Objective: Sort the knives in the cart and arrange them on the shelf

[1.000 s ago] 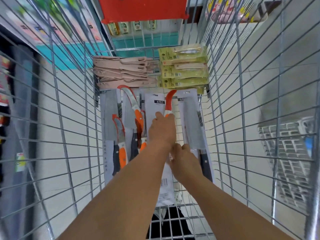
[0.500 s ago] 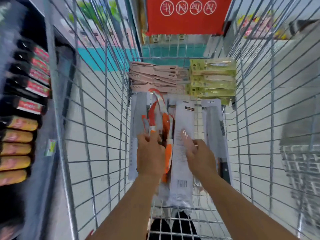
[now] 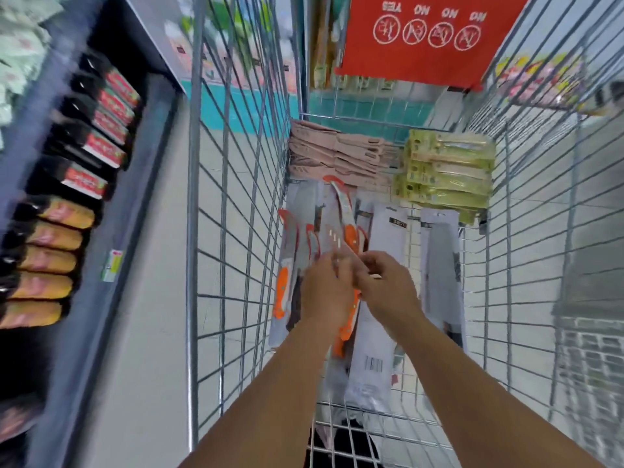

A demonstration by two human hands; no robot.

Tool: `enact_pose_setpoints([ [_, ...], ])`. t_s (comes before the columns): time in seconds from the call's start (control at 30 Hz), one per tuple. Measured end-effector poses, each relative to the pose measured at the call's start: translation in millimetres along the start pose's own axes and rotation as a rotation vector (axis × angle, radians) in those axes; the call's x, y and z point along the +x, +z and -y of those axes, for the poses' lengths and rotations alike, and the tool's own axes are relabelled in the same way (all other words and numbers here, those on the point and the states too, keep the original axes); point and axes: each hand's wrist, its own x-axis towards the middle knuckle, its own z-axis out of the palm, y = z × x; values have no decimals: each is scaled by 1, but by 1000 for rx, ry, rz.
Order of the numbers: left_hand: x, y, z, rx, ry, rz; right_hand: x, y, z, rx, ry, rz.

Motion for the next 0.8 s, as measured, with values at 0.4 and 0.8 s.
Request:
enact_pose_setpoints([
  [0.4,59,-11,-50,-384,-177,-219,39,-15,26,-377,-297,9],
  [0.8,79,8,-22,616,262,-63,212,-8,86,-918,-595,-162],
])
